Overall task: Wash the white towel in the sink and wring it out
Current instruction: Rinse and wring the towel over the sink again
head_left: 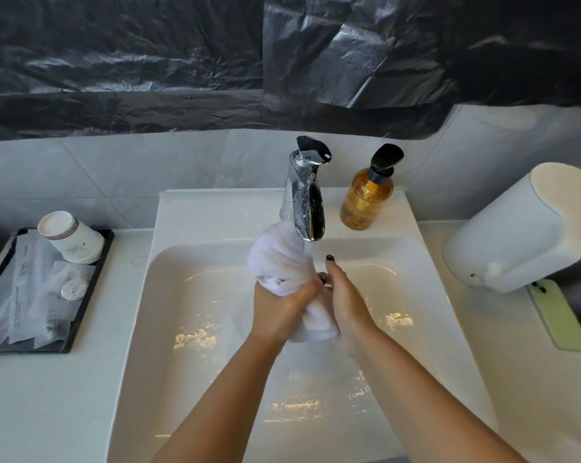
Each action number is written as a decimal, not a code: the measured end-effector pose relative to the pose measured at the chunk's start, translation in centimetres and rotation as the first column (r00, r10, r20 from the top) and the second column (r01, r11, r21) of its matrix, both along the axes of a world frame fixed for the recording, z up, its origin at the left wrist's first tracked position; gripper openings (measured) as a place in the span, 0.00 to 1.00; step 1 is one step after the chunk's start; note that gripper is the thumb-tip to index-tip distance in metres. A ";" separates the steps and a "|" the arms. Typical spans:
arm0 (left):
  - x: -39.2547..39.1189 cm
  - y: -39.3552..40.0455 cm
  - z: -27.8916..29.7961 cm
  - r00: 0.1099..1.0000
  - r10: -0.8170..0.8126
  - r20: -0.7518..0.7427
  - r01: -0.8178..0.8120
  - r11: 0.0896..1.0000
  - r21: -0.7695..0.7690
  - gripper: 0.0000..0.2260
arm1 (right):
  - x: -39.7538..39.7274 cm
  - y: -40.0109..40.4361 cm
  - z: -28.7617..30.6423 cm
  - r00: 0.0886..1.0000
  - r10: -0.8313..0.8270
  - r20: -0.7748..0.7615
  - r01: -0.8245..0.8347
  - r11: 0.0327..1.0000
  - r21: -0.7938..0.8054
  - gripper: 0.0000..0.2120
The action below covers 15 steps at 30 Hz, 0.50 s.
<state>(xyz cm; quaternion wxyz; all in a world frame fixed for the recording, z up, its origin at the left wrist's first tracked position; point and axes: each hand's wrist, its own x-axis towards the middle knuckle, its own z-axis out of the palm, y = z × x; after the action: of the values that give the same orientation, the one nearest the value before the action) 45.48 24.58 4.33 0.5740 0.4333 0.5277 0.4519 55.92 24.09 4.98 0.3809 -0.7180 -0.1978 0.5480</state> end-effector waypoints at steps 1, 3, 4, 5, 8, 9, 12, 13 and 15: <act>0.2 0.1 0.2 1.000 -0.010 0.010 0.010 1.000 0.008 0.10 | -0.4 -0.7 -0.2 0.998 -0.015 -0.063 0.010 0.997 -0.082 0.20; 0.8 -0.1 0.5 0.999 0.008 0.050 -0.007 1.000 -0.004 0.09 | -1.1 -1.6 -0.5 0.985 -0.012 -0.173 -0.006 0.995 -0.104 0.19; 1.1 -0.3 0.6 0.996 0.037 0.085 -0.035 0.999 -0.022 0.08 | -1.5 -1.8 -0.5 0.975 -0.026 -0.221 0.017 0.999 -0.045 0.19; 1.4 -0.4 0.7 0.991 0.072 0.117 -0.066 0.996 -0.054 0.07 | -1.9 -1.8 -0.6 0.976 -0.041 -0.213 0.044 0.999 0.007 0.17; 2.0 -0.2 1.2 0.949 0.218 0.228 -0.174 0.965 -0.197 0.06 | -2.1 -0.9 0.0 0.993 -0.101 0.065 0.100 0.995 0.010 0.17; 2.1 0.0 1.3 0.927 0.277 0.255 -0.211 0.943 -0.257 0.08 | -2.1 -0.4 0.3 0.980 -0.088 0.180 0.086 0.996 0.017 0.19; 2.1 0.7 1.7 0.882 0.377 0.283 -0.250 0.883 -0.397 0.12 | -1.9 0.4 1.5 0.918 -0.037 0.395 -0.013 0.992 0.125 0.20; 2.1 0.8 1.7 0.876 0.382 0.296 -0.232 0.870 -0.435 0.12 | -1.8 0.5 1.7 0.893 -0.015 0.450 -0.062 0.986 0.156 0.19; 2.1 1.0 2.0 0.857 0.391 0.335 -0.207 0.858 -0.470 0.10 | -1.8 0.7 1.8 0.856 0.024 0.516 -0.136 0.974 0.181 0.17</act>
<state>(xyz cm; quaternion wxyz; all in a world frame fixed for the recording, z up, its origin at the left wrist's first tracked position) 47.60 25.56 6.34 0.6732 0.1036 0.5383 0.4962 54.08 24.78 6.73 0.3655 -0.7841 -0.3785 0.3293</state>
